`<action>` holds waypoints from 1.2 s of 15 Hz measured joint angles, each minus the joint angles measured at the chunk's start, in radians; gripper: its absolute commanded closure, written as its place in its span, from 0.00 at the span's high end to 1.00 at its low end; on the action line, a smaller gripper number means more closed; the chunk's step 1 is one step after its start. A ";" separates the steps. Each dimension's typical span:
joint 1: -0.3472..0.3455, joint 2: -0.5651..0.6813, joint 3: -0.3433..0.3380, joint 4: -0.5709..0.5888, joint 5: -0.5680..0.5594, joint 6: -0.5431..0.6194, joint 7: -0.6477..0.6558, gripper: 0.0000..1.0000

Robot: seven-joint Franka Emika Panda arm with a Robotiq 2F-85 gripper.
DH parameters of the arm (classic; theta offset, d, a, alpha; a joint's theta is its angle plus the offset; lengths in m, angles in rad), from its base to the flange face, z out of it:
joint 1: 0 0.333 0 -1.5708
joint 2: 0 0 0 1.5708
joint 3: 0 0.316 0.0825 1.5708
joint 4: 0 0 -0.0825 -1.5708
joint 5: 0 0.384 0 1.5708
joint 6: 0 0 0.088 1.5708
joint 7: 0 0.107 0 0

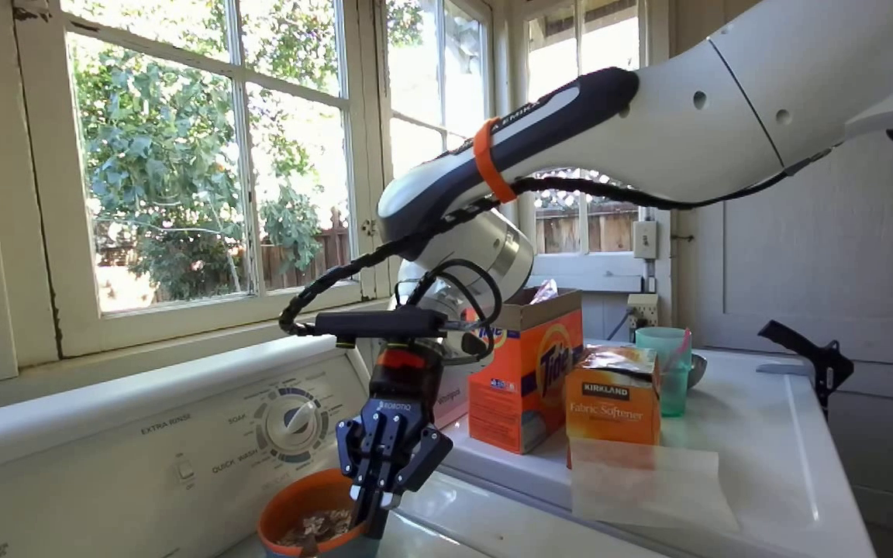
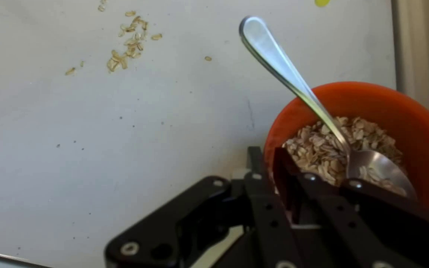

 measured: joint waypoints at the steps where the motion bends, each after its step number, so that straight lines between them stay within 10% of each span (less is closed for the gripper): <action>1: 0.001 -0.009 0.001 -0.012 -0.005 0.000 -0.001 0.55; 7: 0.020 -0.107 0.001 -0.075 -0.079 -0.016 -0.078 0.98; 18: 0.100 -0.401 0.004 -0.245 -0.338 -0.377 -0.317 1.00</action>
